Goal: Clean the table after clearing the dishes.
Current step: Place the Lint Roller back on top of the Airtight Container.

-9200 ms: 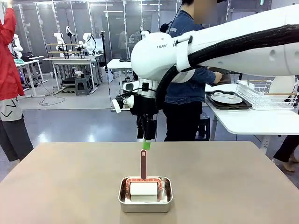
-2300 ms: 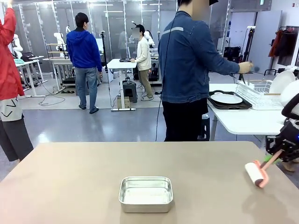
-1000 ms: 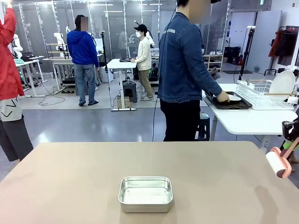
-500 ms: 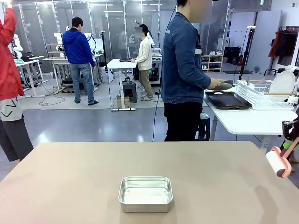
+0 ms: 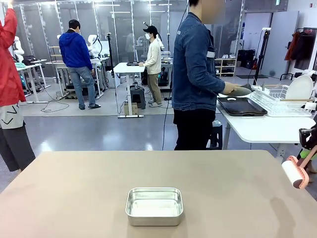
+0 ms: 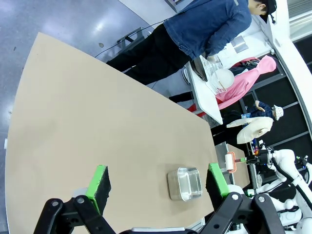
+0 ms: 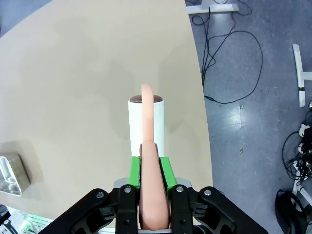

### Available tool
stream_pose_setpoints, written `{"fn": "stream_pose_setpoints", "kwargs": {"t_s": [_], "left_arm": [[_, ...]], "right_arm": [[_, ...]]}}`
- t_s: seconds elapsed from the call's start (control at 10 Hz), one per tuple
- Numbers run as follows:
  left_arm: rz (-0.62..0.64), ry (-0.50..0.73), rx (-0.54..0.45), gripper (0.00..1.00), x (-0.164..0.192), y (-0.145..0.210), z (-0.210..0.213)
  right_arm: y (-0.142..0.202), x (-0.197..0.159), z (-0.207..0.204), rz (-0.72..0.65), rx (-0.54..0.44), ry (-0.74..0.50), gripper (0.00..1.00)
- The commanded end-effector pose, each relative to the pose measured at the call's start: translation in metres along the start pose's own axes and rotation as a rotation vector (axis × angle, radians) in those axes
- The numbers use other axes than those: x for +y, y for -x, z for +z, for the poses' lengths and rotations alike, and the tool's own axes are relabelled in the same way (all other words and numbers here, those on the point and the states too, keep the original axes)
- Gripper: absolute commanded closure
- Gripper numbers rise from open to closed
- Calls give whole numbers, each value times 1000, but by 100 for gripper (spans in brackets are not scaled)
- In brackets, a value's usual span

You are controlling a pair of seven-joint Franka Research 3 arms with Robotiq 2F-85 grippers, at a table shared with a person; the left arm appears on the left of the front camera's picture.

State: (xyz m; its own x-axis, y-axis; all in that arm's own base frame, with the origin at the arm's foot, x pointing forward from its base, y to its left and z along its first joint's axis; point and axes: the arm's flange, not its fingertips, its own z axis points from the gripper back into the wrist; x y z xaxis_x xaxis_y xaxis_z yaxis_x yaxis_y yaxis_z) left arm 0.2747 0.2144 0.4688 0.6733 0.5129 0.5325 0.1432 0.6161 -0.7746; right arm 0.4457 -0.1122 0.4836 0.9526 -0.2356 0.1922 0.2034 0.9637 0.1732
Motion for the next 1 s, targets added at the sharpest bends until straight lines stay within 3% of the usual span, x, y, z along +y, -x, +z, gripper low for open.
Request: {"fn": "stream_pose_setpoints", "kwargs": {"t_s": [0.0, 0.2, 0.3, 0.5, 0.7, 0.9], "left_arm": [[-3, 8, 5, 0, -1, 1, 2], [-3, 8, 5, 0, -1, 1, 2], [-3, 8, 5, 0, -1, 1, 2], [-3, 8, 5, 0, -1, 1, 2], [-3, 8, 5, 0, -1, 1, 2], [-3, 8, 5, 0, -1, 1, 2]], "right_arm": [[0, 0, 0, 0, 0, 0, 79], [-22, 74, 63, 278, -188, 159, 79], [-23, 134, 98, 487, -308, 250, 79], [4, 251, 153, 860, -494, 363, 79], [57, 331, 164, 1178, -585, 336, 79], [123, 391, 150, 1496, -575, 199, 79]]}}
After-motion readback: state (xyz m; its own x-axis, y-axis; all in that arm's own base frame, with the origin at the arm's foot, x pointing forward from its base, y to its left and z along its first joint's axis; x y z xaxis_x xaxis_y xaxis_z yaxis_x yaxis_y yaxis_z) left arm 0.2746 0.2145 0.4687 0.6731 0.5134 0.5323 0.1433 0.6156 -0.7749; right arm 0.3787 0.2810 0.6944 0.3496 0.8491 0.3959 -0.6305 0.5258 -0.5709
